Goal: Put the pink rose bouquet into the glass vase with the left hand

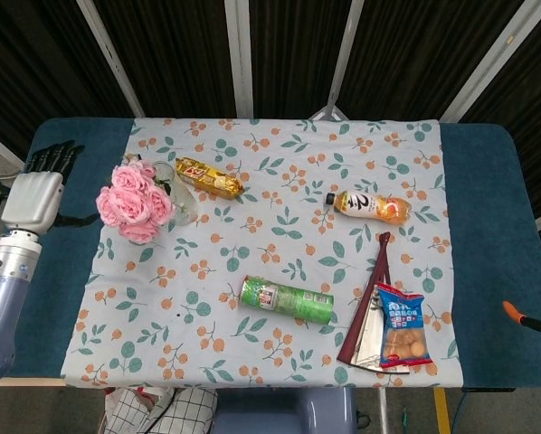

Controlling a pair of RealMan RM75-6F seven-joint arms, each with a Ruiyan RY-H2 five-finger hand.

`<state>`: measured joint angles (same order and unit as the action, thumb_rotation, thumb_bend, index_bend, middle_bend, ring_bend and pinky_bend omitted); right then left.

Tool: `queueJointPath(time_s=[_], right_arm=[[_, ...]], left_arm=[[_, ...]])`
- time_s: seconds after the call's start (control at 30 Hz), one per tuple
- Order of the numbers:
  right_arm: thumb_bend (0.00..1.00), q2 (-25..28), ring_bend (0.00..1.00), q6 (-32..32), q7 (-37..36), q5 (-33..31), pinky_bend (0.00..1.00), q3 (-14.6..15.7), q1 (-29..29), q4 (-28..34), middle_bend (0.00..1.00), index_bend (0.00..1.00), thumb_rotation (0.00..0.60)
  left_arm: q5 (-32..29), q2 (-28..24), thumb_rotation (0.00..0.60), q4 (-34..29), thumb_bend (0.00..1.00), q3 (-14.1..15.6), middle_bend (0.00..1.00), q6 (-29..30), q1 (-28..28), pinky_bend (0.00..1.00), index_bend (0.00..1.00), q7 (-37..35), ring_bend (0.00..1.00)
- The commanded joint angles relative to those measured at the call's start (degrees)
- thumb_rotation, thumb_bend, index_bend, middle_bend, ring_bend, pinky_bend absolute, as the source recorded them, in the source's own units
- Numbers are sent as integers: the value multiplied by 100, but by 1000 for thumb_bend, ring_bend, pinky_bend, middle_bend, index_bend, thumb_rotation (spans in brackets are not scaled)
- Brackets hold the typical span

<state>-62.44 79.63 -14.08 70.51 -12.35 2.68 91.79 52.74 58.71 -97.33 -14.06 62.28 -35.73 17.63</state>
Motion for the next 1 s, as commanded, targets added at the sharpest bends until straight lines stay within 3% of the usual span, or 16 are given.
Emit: queueJointPath(time_s=[0.03,0.17,0.23,0.37,0.47,0.53,0.63,0.77,1.0], right_arm=[[155,-5,0,35,21,40,0,12,-6,38,0,125,600],[156,-7,0,96,15,115,0,25,-15,74,0,125,600],[156,3,0,125,9,161,0,38,-22,93,0,125,600],[156,12,0,182,36,250,0,65,-31,133,0,125,600],[156,31,0,227,63,362,0,105,-36,140,0,125,600],[155,61,0,246,90,479,0,149,-31,138,0,125,600],[156,78,0,306,116,768,0,233,-1,74,0,125,600],[155,84,0,317,337,1073,0,371,54,-10,0,124,600],[155,78,0,336,765,1361,0,533,115,76,0,122,600]], left_arm=[[-1049,-245,600,-432,104,276,31,33,-78,0,0,1129,0],[-1412,-248,600,-723,121,265,49,502,45,0,0,1266,0],[-1347,-155,600,-898,132,283,58,1015,301,0,0,1084,0],[-736,483,600,-894,151,735,86,2252,1092,0,22,685,0],[96,1243,600,-192,154,1333,87,2727,1593,0,27,407,0],[541,1647,600,372,154,1525,87,2913,1820,0,29,125,0],[923,1955,600,922,160,1554,86,3006,2008,0,30,-328,0],[1362,1946,600,1159,160,1497,81,2955,2056,0,30,-793,0],[2005,1970,600,1242,161,1509,81,3132,2210,0,30,-960,0]])
